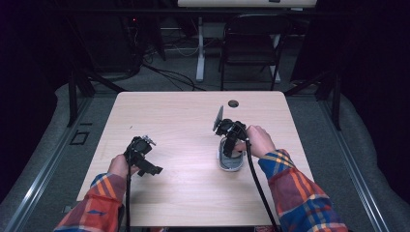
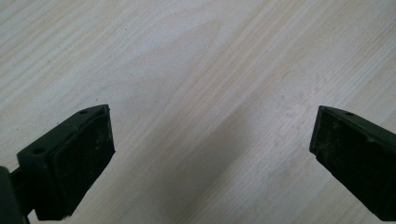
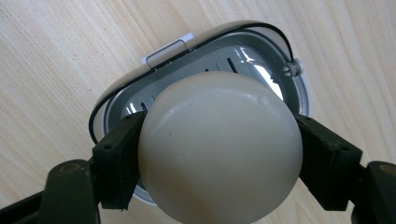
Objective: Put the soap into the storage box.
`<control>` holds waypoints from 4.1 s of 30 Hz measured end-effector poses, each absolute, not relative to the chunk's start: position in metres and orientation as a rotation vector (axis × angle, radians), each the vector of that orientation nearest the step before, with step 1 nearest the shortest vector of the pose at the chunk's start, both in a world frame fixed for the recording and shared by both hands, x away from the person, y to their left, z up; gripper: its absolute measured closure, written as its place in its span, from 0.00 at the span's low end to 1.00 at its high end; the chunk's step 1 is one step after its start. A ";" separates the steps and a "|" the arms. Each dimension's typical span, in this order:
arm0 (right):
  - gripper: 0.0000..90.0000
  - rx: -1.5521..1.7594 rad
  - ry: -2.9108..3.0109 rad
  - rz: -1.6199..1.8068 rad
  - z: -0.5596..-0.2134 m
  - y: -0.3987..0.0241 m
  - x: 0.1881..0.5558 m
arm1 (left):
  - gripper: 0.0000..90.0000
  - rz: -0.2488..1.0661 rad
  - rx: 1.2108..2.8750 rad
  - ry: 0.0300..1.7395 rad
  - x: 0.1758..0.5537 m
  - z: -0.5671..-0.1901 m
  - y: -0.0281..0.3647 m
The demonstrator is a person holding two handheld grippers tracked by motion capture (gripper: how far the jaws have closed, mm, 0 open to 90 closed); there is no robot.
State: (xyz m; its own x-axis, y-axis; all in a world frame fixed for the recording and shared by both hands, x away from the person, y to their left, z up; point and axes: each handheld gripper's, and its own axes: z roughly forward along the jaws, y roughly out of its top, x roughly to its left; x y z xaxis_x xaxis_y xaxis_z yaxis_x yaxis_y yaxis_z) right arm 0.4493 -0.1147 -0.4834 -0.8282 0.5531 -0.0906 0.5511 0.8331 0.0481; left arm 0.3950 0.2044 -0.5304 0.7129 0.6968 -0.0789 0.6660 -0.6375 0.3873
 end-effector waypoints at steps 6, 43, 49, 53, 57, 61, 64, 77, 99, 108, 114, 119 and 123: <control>0.26 0.885 2.921 0.029 -0.490 -0.113 0.449 | 0.00 0.110 2.532 1.051 0.395 -0.530 0.205; 0.26 0.841 2.936 -0.030 -0.505 -0.112 0.452 | 0.00 0.103 2.534 1.054 0.395 -0.531 0.204; 0.26 0.835 2.941 -0.038 -0.508 -0.112 0.452 | 0.00 0.104 2.540 1.053 0.395 -0.531 0.204; 0.26 0.837 2.943 -0.041 -0.509 -0.112 0.452 | 0.00 0.102 2.539 1.053 0.395 -0.531 0.204; 0.26 0.843 2.940 -0.038 -0.510 -0.114 0.453 | 0.00 0.104 2.542 1.051 0.395 -0.531 0.204; 0.26 0.841 2.938 -0.041 -0.508 -0.115 0.452 | 0.00 0.105 2.545 1.050 0.395 -0.531 0.204; 0.24 0.840 2.933 -0.037 -0.506 -0.116 0.452 | 0.00 0.102 2.545 1.051 0.395 -0.531 0.203; 0.19 0.828 2.923 -0.018 -0.498 -0.119 0.449 | 0.00 0.105 2.549 1.048 0.395 -0.531 0.203; 0.05 0.909 2.859 0.128 -0.466 -0.156 0.435 | 0.00 0.106 2.550 1.049 0.395 -0.531 0.203; 0.00 1.013 2.808 0.127 -0.459 -0.202 0.427 | 0.00 0.107 2.557 1.049 0.395 -0.531 0.203; 0.00 1.081 2.775 0.127 -0.465 -0.235 0.414 | 0.00 0.109 2.553 1.050 0.394 -0.531 0.202; 0.00 1.155 2.762 0.115 -0.477 -0.257 0.409 | 0.00 0.108 2.555 1.051 0.394 -0.531 0.202; 0.00 1.237 2.753 0.094 -0.493 -0.286 0.401 | 0.00 0.110 2.558 1.053 0.395 -0.532 0.202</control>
